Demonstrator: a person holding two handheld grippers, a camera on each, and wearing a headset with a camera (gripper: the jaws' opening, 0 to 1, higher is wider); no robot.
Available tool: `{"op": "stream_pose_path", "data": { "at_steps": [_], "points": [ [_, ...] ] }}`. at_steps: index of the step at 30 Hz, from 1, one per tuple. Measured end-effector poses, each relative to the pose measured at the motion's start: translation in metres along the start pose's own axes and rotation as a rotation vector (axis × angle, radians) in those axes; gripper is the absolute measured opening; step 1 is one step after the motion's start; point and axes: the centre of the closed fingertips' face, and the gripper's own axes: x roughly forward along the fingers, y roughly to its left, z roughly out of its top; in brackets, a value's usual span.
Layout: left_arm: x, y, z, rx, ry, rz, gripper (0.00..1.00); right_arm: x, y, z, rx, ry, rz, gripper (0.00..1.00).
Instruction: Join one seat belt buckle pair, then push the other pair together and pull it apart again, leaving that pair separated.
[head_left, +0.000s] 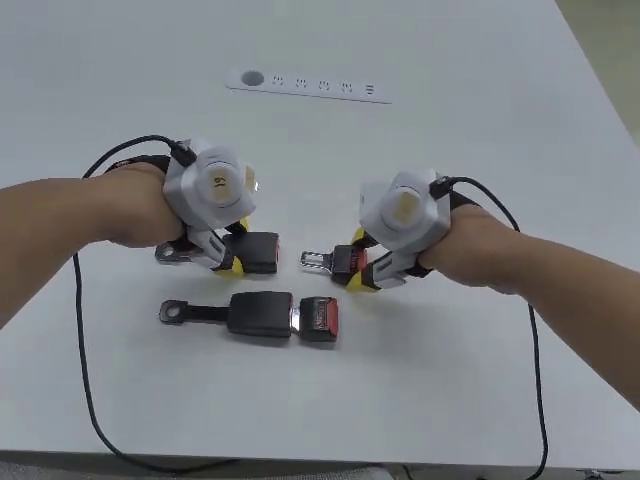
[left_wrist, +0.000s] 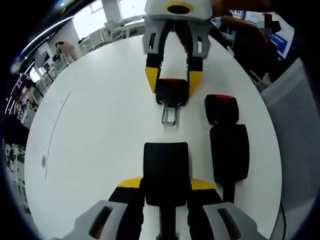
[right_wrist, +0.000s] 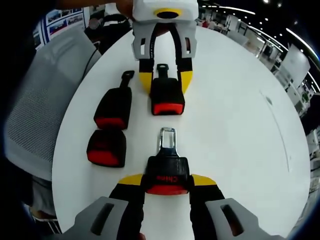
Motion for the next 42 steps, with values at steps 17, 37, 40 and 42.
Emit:
{"op": "stream_pose_path", "data": {
  "at_steps": [17, 37, 40, 42],
  "points": [
    [0.001, -0.002, -0.003, 0.006, 0.013, -0.003, 0.33, 0.014, 0.003, 0.025, -0.040, -0.004, 0.000, 0.31],
    [0.002, -0.001, 0.002, 0.042, -0.024, -0.023, 0.33, 0.014, 0.002, 0.038, -0.062, -0.054, 0.023, 0.31],
    [0.000, -0.004, 0.005, 0.050, -0.037, -0.023, 0.33, 0.018, -0.001, 0.035, -0.057, -0.053, 0.019, 0.30],
    [-0.001, -0.005, 0.007, 0.057, -0.046, -0.023, 0.32, 0.015, 0.002, 0.039, -0.051, -0.052, 0.017, 0.30]
  ]
}}
